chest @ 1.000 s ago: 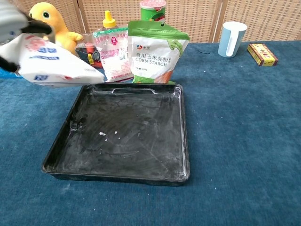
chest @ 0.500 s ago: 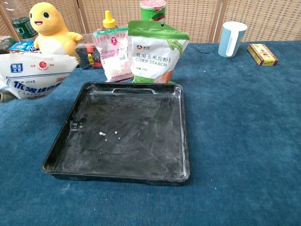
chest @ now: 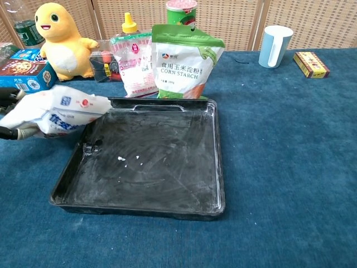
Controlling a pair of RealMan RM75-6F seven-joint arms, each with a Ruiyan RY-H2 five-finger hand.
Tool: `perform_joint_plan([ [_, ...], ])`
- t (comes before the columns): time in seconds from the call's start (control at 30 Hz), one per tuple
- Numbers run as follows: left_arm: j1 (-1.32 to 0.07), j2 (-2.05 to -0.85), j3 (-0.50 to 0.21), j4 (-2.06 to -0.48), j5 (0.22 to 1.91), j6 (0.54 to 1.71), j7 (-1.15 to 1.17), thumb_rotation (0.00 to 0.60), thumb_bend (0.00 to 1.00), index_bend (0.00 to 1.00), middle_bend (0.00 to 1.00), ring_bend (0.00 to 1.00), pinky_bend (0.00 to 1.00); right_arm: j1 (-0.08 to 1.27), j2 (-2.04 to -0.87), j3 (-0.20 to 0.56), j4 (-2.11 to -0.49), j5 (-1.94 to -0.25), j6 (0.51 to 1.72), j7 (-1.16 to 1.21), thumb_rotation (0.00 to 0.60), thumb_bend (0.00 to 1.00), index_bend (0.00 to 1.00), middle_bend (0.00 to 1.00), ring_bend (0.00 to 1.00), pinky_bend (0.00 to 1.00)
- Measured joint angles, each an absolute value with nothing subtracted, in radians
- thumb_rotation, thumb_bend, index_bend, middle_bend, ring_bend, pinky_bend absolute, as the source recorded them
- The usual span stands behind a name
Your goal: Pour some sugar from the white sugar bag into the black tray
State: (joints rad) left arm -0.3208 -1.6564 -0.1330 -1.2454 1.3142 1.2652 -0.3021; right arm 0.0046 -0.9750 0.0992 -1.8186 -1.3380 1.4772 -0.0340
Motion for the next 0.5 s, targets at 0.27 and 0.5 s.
perform_joint_plan([
  [0.27,-0.307,-1.632,-0.094,-1.248,1.402,1.295,-0.393,0.513,0.14,0.12,0.00,0.00,0.00,0.002,-0.972,0.098,-1.820,-1.343,1.481,-0.029,0.600,0.12,0.10,0.03,0.03,0.02],
  [0.5,-0.283,-1.580,-0.070,-1.288,1.462,1.357,-0.412,0.483,0.03,0.07,0.00,0.00,0.00,0.001,-0.971,0.098,-1.821,-1.345,1.485,-0.028,0.600,0.12,0.10,0.03,0.03,0.02],
])
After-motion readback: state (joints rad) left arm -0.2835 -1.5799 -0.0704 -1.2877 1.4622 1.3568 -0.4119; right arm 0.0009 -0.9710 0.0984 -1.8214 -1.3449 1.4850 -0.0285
